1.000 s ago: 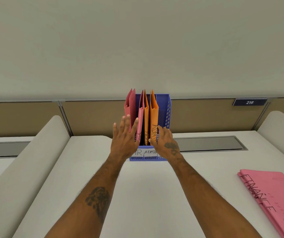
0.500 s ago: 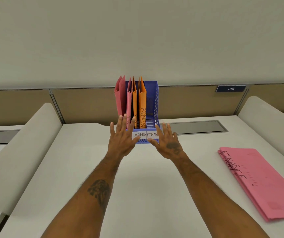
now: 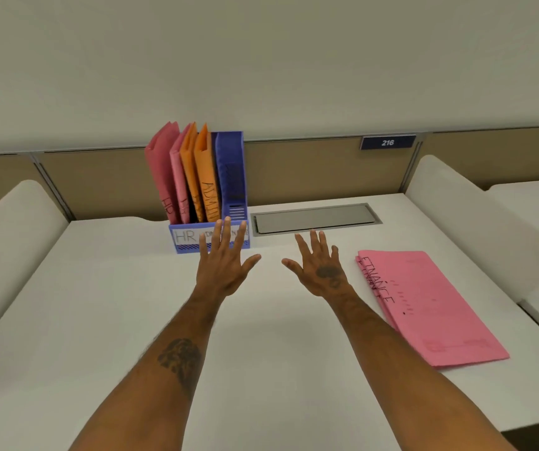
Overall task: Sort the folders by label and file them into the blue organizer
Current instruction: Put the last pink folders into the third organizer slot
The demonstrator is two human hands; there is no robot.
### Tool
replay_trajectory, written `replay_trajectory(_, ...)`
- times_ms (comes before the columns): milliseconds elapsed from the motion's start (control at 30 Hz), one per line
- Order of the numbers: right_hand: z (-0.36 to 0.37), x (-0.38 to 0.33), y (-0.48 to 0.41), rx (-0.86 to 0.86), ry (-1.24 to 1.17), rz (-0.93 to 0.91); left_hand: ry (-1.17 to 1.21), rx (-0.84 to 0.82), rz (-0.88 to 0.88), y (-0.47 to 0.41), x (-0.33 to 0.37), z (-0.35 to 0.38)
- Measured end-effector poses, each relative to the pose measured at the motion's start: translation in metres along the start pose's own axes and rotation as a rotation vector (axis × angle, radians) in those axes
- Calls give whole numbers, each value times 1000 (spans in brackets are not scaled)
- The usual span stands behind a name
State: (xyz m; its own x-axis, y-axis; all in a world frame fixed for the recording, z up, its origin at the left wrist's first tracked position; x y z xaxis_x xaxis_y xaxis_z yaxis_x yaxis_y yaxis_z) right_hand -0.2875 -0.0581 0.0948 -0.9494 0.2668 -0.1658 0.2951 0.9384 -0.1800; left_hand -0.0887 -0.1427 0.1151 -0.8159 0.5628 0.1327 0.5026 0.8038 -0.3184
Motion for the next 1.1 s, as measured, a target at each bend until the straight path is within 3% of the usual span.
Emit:
replay_trajectory(533,16,234,58,-145,-31,110,53,-98,-5,-2,217,88)
replay_trajectory(1100,54,392,116,-309,-16,463,271,-500,-65,27,333,199)
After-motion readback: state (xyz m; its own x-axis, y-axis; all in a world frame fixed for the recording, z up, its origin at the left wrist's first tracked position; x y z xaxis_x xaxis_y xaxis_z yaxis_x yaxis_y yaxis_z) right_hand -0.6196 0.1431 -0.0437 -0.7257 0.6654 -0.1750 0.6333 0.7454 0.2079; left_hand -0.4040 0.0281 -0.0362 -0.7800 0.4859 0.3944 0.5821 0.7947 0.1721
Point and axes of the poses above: each hand's wrist, its own y-axis away from the middle knuckle, its own z-axis out of the palm, x = y × z, the point moved 7 cm from there along -y, towards the middle knuckle, and after that the axes turned 5 degrees about x, right-handed, at the moved point
